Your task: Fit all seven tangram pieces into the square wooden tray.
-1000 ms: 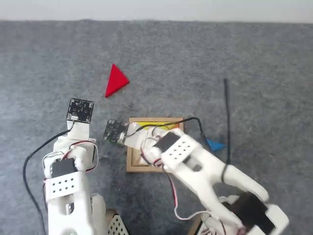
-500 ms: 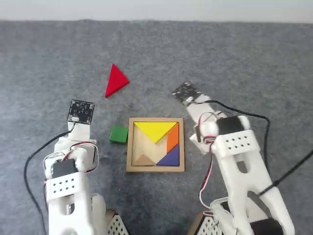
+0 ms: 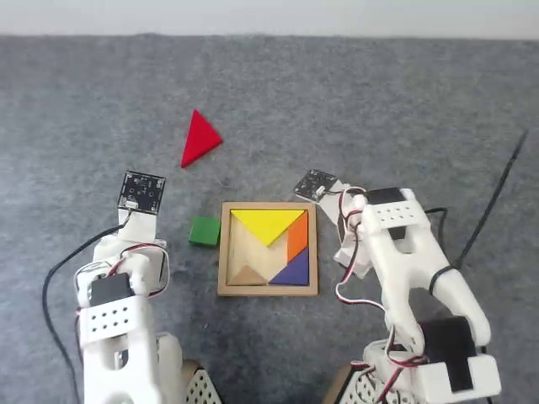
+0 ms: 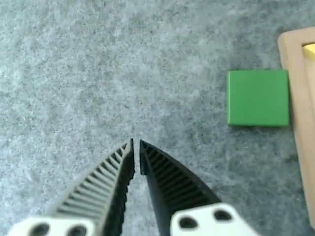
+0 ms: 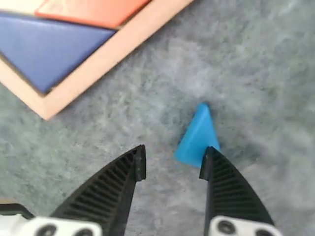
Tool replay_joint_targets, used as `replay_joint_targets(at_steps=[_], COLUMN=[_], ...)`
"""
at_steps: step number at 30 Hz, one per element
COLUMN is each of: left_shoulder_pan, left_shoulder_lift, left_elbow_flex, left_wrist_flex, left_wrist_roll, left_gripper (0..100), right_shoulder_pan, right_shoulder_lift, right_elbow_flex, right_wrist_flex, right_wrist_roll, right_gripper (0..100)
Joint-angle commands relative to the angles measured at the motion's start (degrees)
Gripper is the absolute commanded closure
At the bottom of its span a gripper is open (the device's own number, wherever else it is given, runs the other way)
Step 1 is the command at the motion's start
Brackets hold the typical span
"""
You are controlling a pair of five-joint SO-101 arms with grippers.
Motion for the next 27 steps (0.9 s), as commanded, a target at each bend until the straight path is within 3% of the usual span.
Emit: replay_joint_targets(at_steps=[1, 12, 27], left_shoulder_pan=[-0.4, -0.4, -0.4], left_shoulder_lift=[-1.3, -1.3, -1.3], left_elbow_flex=[-0.6, -0.6, -0.6], left_wrist_flex=[-1.1, -1.1, -1.1], left_wrist_roll=[-0.7, -0.7, -0.7], left_gripper=[98, 98, 98], right_shoulder_pan=[0.6, 3.1, 1.5], right_shoulder_lift=[0.1, 0.6, 0.7], right_elbow_flex=[-2.0, -3.2, -4.6], right_wrist_flex=[-0.7, -0.6, 0.7], right_wrist_roll=[3.8, 19.4, 24.6], right_gripper=[80.1, 80.1, 80.1])
